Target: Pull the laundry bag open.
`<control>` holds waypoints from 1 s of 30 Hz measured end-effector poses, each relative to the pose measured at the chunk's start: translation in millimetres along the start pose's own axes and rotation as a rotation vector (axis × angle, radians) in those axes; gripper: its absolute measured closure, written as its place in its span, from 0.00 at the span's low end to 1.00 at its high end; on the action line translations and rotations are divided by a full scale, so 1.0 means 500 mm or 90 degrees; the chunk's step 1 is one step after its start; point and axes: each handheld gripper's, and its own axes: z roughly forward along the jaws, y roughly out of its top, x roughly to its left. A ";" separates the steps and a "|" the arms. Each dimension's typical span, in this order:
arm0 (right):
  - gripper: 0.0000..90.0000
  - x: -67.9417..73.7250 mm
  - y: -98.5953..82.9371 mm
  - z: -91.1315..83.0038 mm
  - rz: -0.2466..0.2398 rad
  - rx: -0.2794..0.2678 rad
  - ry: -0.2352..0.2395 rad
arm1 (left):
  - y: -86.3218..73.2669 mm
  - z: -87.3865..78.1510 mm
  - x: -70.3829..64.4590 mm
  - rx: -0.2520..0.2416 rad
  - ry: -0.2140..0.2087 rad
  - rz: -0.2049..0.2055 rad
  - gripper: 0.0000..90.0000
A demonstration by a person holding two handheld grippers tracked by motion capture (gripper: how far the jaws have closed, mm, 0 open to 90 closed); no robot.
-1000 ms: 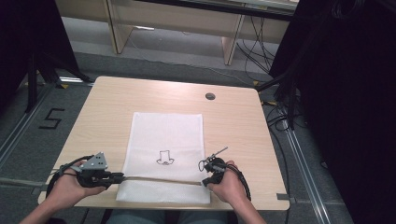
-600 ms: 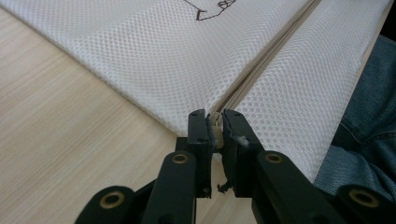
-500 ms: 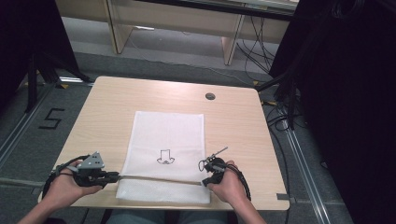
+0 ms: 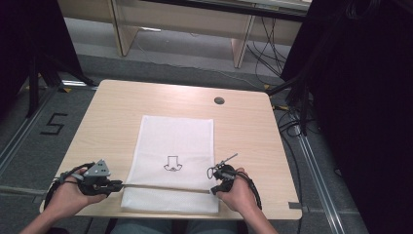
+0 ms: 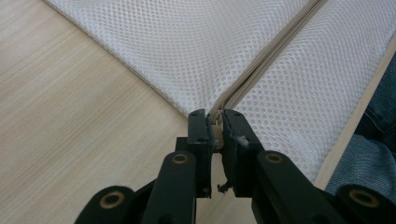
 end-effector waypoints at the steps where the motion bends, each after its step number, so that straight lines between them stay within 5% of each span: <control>1: 1.00 0.000 0.000 0.000 0.000 0.000 -0.001 | -0.001 0.001 0.000 0.006 0.003 0.000 0.91; 14: 1.00 0.000 0.001 0.001 -0.006 -0.001 -0.003 | -0.001 0.005 0.002 0.017 0.007 0.025 0.90; 15: 1.00 0.006 0.001 -0.002 0.016 0.011 -0.001 | -0.002 0.004 0.002 0.014 0.007 0.020 0.90; 17: 1.00 0.003 0.001 0.001 -0.008 -0.002 -0.008 | -0.003 0.005 0.001 0.007 -0.003 0.002 0.90; 27: 1.00 0.002 -0.001 0.001 -0.013 0.004 -0.016 | -0.003 0.002 0.007 -0.018 -0.002 -0.019 0.86; 30: 1.00 0.004 -0.003 0.000 0.001 0.001 -0.006 | -0.002 -0.002 0.012 -0.051 -0.001 -0.043 0.81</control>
